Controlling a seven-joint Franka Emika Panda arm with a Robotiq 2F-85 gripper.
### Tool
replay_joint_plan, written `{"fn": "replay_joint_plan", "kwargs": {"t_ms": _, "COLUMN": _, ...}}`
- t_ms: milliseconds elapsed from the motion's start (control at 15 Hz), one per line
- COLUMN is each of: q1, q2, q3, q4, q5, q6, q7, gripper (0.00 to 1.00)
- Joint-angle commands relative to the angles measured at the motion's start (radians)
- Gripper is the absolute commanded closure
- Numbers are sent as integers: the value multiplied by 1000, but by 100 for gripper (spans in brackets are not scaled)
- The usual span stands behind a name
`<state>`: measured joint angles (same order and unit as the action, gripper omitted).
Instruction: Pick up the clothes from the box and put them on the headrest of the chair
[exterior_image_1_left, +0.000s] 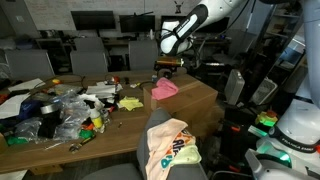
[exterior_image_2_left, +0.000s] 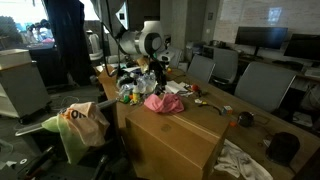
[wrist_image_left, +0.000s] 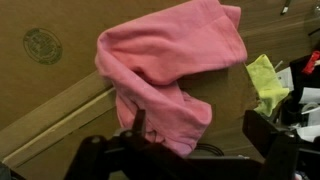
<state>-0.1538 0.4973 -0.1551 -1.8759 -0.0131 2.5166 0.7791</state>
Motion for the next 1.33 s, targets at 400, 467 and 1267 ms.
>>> {"fn": "replay_joint_plan", "kwargs": {"t_ms": 400, "q1": -21, "q2": 189, "q3": -17, "q4": 243, "q5": 138, "q6": -163, "q7": -50, "gripper": 0}}
{"fn": "replay_joint_plan", "kwargs": {"t_ms": 467, "q1": -24, "q2": 202, "q3": -18, "q4": 259, "q5": 147, "q6": -172, "q7": -50, "gripper": 0}}
{"fn": "replay_joint_plan", "kwargs": {"t_ms": 1267, "q1": -48, "q2": 329, "q3": -20, "q4": 388, "q5": 190, "q6": -278, "q7": -48, "gripper": 0}}
